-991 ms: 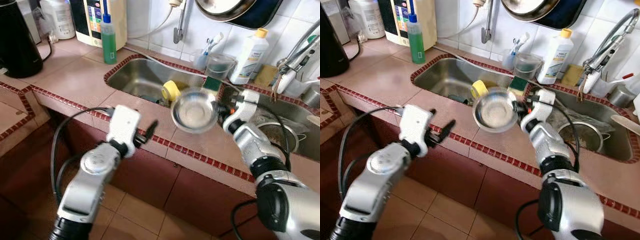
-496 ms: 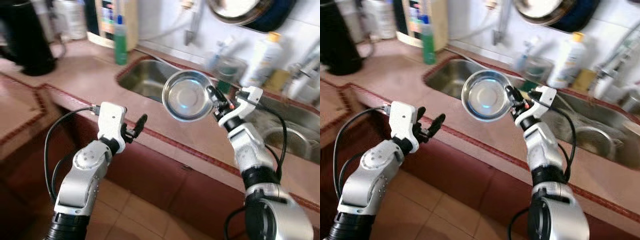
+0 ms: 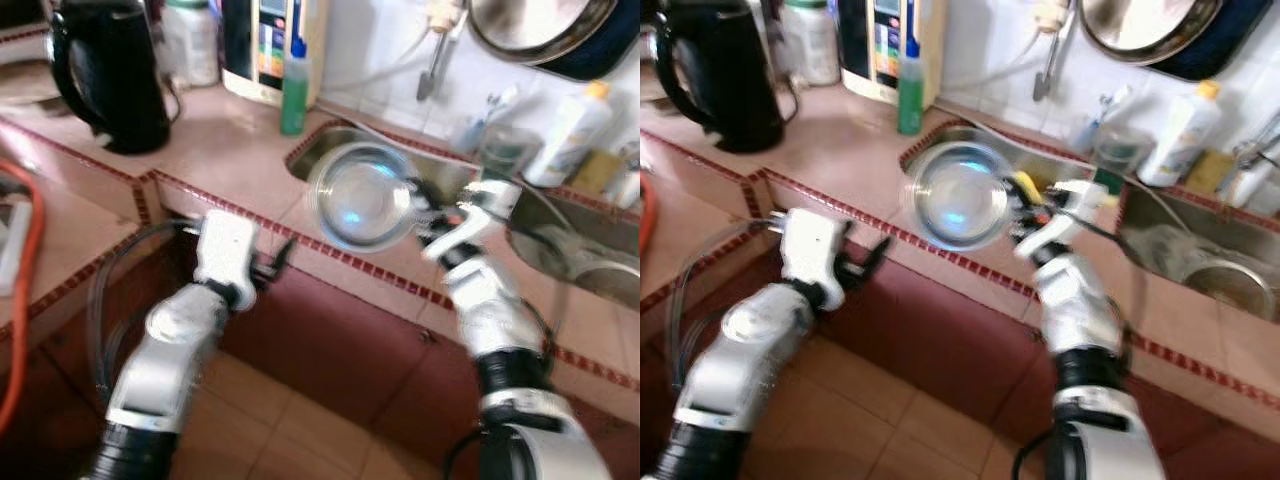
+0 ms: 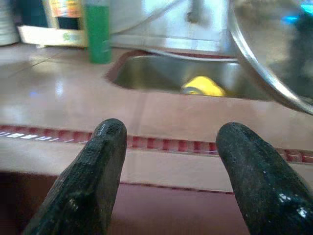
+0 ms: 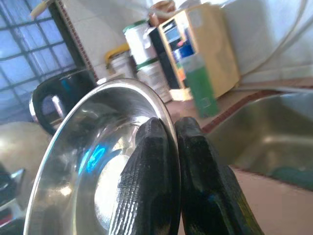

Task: Kitchen organization

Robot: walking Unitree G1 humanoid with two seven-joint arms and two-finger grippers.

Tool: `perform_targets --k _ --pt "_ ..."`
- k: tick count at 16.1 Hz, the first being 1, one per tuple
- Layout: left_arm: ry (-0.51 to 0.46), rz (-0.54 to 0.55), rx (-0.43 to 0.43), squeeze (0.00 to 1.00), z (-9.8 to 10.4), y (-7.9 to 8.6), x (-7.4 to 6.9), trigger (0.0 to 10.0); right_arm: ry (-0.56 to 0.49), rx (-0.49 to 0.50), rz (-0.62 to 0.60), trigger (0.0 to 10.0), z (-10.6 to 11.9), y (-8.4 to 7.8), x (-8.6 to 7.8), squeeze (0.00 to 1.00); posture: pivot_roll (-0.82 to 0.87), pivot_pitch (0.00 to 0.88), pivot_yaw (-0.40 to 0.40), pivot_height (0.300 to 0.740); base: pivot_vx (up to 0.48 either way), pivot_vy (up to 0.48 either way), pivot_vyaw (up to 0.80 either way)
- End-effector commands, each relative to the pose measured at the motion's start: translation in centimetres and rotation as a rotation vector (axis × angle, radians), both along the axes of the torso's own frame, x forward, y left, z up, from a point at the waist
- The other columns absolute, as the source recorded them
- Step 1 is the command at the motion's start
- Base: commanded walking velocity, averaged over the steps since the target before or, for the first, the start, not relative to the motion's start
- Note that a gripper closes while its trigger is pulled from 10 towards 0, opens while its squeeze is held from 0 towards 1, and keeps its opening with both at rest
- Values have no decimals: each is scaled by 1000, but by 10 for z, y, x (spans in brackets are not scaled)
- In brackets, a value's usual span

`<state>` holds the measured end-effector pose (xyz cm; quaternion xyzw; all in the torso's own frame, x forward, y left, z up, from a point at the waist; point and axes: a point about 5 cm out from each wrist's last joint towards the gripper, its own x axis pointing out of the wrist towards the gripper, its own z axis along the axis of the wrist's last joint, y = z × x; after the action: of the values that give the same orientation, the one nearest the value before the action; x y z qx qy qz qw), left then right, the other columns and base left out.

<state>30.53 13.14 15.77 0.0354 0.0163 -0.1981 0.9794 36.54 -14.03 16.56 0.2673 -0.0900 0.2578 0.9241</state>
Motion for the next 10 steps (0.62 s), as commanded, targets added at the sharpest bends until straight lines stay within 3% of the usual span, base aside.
perform_targets --k 1,5,10 --pt "-16 -33 2 0 3 -11 1 10000 -47 1 -34 10000 14 -13 1 0 63 0 -123 740 0 0 0" --pt "-12 -30 4 0 1 -11 1 10000 -53 0 -34 10000 15 -13 0 0 64 0 -128 740 0 0 0" --pt "-18 -41 8 0 0 -11 0 10000 -56 -11 -15 10000 15 -10 -2 0 64 0 -131 740 368 0 0"
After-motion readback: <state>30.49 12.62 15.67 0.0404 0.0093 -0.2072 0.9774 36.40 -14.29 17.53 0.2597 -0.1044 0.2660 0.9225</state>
